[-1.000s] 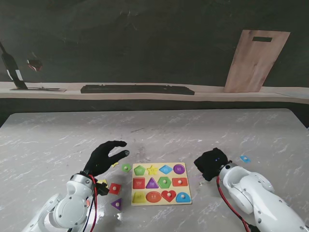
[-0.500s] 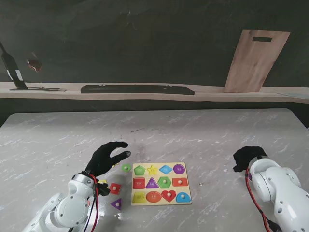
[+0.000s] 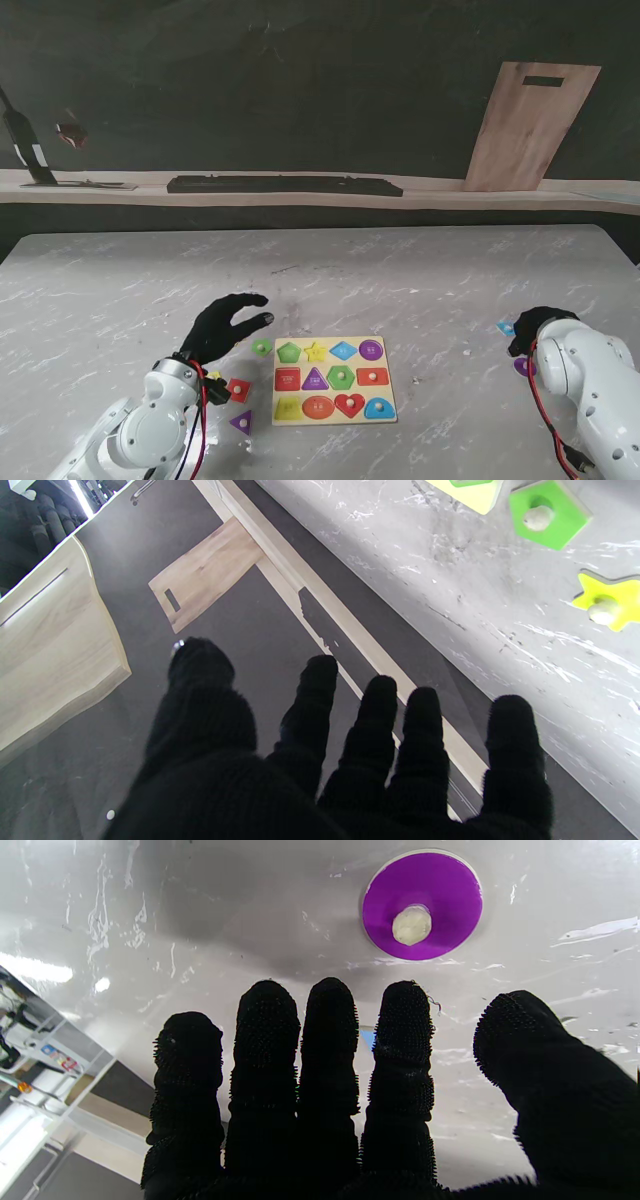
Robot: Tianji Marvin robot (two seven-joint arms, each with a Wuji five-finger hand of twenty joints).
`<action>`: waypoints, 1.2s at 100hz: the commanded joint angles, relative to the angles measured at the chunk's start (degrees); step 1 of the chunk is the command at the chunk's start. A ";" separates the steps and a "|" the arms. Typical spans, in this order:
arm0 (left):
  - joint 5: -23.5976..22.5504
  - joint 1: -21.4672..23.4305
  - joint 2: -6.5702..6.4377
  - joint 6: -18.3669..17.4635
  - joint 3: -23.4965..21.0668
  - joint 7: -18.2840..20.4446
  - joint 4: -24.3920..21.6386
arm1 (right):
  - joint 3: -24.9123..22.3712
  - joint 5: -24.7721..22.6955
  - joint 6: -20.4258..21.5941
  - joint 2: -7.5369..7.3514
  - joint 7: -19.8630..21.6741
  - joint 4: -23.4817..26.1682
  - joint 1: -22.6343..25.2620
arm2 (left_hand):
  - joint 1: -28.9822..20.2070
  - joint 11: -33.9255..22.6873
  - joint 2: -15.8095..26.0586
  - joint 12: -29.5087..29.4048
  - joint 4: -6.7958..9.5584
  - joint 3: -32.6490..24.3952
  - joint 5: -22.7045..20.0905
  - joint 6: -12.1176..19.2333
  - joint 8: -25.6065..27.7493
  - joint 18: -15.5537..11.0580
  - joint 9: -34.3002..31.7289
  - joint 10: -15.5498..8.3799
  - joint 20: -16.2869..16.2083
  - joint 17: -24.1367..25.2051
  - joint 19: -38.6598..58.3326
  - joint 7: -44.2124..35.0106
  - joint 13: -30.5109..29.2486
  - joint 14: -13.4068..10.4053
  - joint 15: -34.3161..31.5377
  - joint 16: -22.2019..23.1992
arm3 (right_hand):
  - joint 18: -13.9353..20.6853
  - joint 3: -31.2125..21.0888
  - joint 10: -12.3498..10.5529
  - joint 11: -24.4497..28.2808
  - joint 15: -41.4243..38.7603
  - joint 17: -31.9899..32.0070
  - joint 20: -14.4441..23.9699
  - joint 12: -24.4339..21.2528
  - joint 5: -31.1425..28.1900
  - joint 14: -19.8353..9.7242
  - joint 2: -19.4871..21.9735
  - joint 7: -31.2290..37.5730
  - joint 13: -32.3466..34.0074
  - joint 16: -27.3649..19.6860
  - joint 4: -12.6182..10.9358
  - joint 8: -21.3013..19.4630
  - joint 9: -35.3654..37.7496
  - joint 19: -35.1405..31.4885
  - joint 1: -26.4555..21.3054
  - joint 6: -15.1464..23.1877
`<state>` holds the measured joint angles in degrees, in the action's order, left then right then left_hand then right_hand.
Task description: Fit puzzle pieces into a puzzle board
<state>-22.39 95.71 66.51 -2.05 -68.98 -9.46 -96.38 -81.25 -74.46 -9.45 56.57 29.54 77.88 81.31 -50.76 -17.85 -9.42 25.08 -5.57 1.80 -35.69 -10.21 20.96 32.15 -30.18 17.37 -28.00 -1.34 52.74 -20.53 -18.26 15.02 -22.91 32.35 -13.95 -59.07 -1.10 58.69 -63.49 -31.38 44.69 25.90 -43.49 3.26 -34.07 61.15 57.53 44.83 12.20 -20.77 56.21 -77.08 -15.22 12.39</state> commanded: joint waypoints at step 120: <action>0.31 0.09 0.04 0.82 0.14 0.33 -0.41 | 3.49 3.04 -4.32 -0.54 0.03 -5.83 -1.15 | -0.74 0.54 2.11 -0.48 1.27 0.58 -0.55 0.34 -0.26 -9.87 0.50 -0.19 0.52 0.51 -0.37 0.67 0.07 0.57 0.33 0.17 | -1.38 -8.56 0.87 1.13 -2.39 -2.22 0.82 0.10 -0.62 0.14 -13.02 6.10 3.62 0.53 2.25 4.44 4.46 -2.86 -9.14 2.00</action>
<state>-22.29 95.59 66.51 -1.43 -68.83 -9.29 -96.45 -78.27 -71.47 -13.64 55.97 29.37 72.72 79.68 -50.76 -17.85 -9.41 25.07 -5.57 1.80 -35.69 -10.21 20.96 32.15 -30.18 17.38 -28.00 -1.34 52.74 -20.53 -18.26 15.02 -22.92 32.35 -13.95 -64.86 -1.10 58.86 -64.21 -32.45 44.69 26.34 -44.09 3.26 -45.43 69.05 59.04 44.83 12.99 -18.95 58.16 -77.48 -21.50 12.22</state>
